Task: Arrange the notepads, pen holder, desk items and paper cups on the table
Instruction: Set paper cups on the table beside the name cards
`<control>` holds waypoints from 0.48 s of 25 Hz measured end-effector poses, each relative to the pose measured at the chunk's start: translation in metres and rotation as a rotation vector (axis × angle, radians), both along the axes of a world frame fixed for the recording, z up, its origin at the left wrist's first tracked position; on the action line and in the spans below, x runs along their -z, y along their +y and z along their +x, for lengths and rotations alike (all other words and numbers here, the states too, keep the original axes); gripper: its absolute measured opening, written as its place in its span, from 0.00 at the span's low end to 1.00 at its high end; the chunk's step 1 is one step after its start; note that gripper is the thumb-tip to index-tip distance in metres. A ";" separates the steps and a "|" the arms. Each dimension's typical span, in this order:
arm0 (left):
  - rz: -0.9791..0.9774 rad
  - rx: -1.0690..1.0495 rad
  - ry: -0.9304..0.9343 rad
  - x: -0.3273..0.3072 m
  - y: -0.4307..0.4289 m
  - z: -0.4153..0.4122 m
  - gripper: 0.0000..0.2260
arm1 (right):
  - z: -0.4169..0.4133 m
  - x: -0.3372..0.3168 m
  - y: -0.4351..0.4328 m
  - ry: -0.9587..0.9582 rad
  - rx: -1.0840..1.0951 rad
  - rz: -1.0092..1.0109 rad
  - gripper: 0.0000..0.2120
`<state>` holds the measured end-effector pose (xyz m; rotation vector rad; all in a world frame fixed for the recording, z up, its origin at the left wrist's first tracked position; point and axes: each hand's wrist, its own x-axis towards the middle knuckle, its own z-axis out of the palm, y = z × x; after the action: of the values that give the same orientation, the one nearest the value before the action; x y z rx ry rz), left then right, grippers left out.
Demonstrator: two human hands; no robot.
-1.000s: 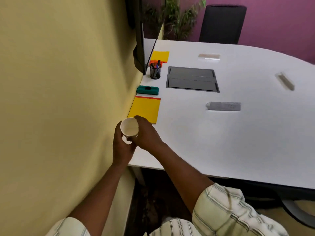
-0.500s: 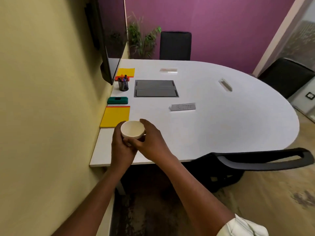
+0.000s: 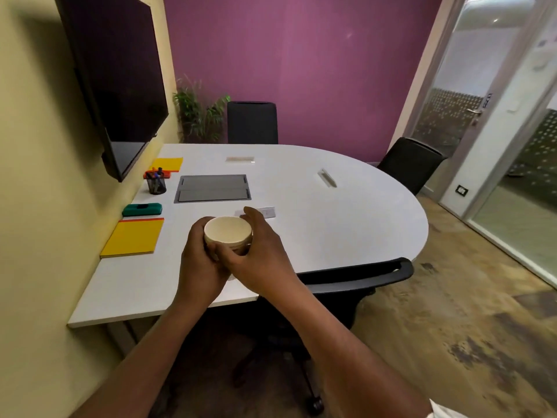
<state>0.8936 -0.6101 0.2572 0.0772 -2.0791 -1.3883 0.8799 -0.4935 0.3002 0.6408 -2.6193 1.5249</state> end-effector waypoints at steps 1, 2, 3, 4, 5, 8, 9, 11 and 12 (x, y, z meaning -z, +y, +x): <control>0.001 0.008 0.014 -0.003 0.021 0.003 0.29 | 0.004 -0.004 0.021 0.017 0.001 0.002 0.41; -0.002 0.017 0.029 -0.005 0.040 0.006 0.29 | 0.007 -0.007 0.039 0.037 0.005 0.004 0.41; -0.012 0.025 0.045 -0.007 0.056 0.008 0.29 | 0.009 -0.011 0.053 0.053 0.014 0.003 0.40; -0.013 0.036 0.056 -0.009 0.074 0.008 0.29 | 0.010 -0.013 0.070 0.061 0.025 -0.003 0.40; -0.004 0.047 0.065 -0.011 0.090 0.008 0.28 | 0.010 -0.016 0.084 0.061 0.031 -0.011 0.40; 0.010 0.054 0.093 -0.019 0.130 0.001 0.28 | 0.004 -0.020 0.120 0.073 0.033 -0.033 0.39; 0.023 0.060 0.086 -0.020 0.140 -0.005 0.28 | 0.000 -0.020 0.129 0.076 0.038 -0.043 0.39; 0.081 0.092 0.072 -0.021 0.154 -0.019 0.24 | -0.010 -0.021 0.145 0.069 0.053 -0.068 0.38; 0.090 0.096 0.069 -0.021 0.160 -0.026 0.23 | -0.016 -0.021 0.152 0.060 0.060 -0.077 0.38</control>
<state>0.8676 -0.4500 0.2779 -0.0340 -1.9866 -1.5205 0.8641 -0.3416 0.3209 0.5873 -2.4997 1.5558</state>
